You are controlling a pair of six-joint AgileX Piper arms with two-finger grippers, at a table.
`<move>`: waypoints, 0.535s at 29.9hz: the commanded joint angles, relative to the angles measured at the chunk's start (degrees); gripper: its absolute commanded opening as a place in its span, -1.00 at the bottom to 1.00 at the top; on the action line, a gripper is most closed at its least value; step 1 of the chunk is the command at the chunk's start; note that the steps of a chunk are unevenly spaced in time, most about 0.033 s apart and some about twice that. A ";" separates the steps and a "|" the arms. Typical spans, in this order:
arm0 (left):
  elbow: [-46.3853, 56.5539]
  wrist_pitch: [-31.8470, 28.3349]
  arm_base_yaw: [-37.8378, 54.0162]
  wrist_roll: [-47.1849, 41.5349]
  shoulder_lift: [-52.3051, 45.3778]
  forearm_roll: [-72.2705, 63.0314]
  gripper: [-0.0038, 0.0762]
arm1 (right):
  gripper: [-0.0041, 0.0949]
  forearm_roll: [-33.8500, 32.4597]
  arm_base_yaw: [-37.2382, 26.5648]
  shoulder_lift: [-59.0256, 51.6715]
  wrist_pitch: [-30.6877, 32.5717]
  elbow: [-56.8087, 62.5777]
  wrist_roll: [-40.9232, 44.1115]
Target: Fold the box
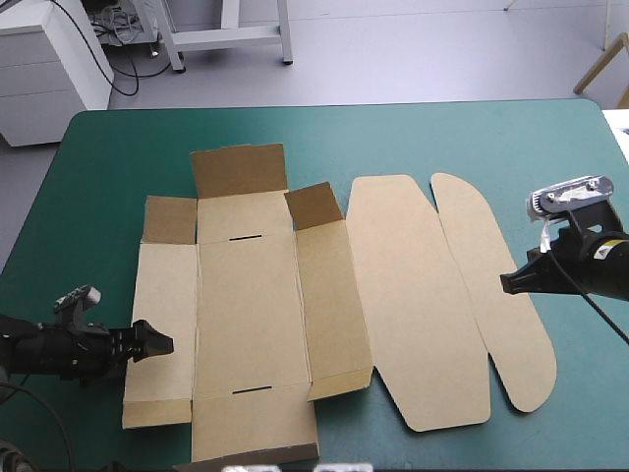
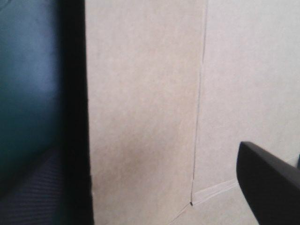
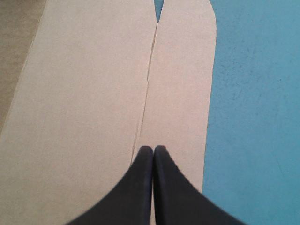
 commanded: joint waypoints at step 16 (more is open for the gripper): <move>-0.78 1.59 -5.77 6.22 -1.12 -13.51 0.93 | -0.96 1.80 -0.27 -0.66 -2.07 -1.22 -0.82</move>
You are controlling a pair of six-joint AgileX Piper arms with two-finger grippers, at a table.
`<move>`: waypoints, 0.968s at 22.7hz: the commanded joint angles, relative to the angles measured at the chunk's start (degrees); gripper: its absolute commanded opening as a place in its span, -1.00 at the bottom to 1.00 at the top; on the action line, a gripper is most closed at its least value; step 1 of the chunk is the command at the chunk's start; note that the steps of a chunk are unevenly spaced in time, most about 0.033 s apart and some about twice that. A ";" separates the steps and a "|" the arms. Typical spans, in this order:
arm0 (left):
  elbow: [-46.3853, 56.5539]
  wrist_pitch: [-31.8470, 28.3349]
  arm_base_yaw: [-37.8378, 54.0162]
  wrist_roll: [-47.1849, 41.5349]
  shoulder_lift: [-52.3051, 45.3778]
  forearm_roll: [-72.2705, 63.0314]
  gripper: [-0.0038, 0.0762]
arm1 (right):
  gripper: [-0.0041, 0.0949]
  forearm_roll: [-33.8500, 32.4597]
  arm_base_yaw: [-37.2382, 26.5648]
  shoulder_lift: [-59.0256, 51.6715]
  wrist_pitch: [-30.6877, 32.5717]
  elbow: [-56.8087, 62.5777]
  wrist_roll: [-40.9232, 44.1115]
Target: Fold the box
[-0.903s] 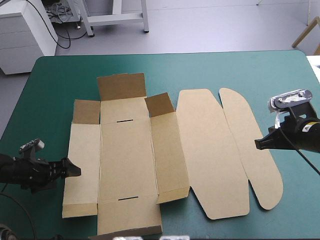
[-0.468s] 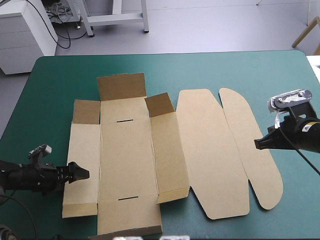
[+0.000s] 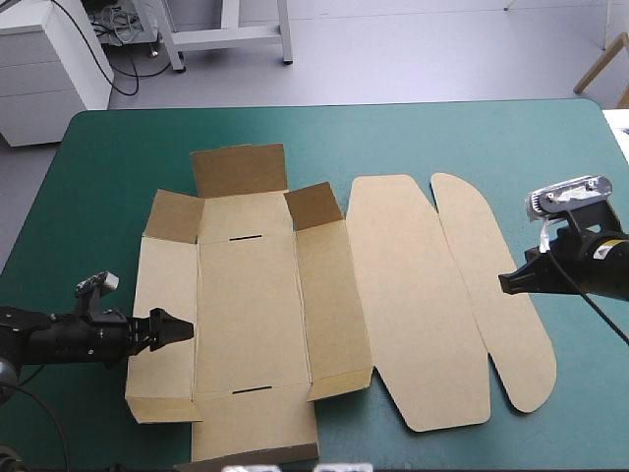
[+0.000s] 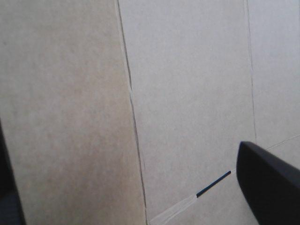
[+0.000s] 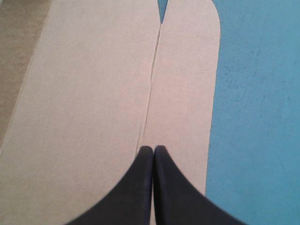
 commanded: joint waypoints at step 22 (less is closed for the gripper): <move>8.09 2.39 -0.55 15.26 -1.12 -15.46 0.93 | -0.96 1.03 -0.27 -0.66 -2.20 -1.22 -0.50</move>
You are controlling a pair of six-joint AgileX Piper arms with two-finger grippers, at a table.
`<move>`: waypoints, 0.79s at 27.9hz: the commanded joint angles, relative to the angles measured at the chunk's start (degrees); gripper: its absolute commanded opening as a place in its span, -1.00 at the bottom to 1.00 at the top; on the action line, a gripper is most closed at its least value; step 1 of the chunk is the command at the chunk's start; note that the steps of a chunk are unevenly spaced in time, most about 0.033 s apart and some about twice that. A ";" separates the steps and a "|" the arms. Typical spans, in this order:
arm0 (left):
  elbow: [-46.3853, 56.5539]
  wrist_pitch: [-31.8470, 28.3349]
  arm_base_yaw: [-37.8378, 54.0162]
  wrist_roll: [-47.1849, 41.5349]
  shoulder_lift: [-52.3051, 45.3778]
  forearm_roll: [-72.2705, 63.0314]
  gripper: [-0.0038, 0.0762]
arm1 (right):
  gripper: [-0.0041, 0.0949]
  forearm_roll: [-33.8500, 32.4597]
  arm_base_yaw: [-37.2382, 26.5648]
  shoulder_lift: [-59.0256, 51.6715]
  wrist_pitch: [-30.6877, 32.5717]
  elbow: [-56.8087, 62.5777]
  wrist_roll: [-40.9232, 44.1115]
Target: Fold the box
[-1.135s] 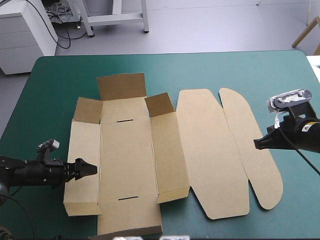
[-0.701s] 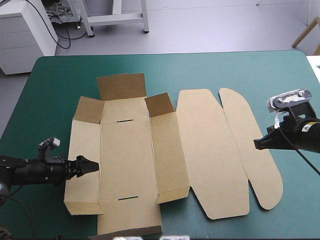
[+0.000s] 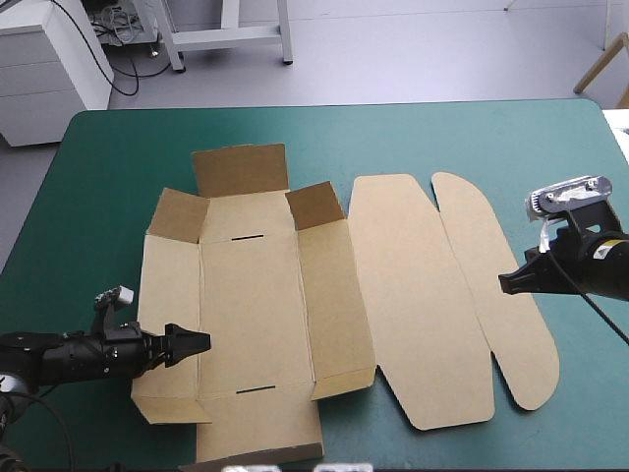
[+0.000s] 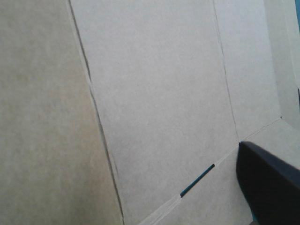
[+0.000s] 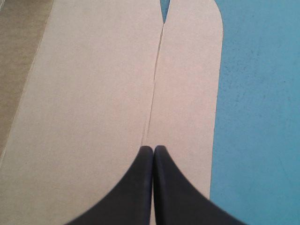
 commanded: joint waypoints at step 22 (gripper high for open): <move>-0.53 2.76 -0.55 -9.82 -1.12 1.30 -0.31 | -0.96 1.03 -0.27 -0.66 -2.27 -1.22 -0.63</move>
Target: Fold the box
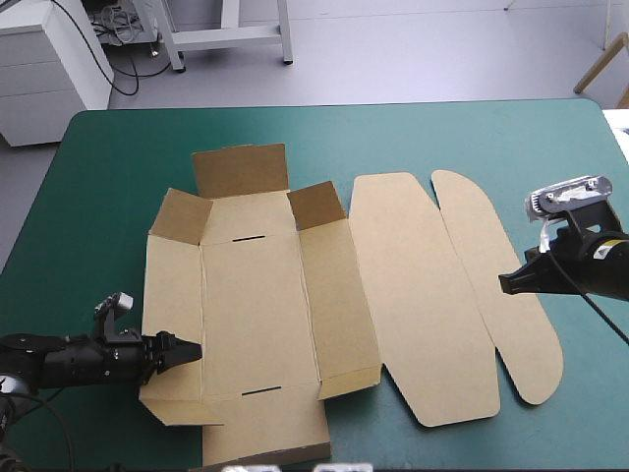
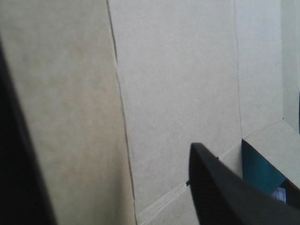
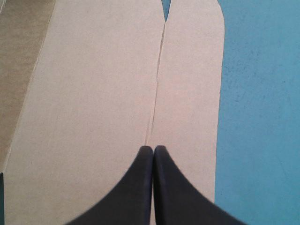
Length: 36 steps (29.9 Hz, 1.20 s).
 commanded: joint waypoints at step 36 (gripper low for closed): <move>-9.02 4.45 -0.46 1.37 -1.12 4.26 -0.92 | -0.96 1.03 -0.27 -0.66 -2.27 -1.22 -0.58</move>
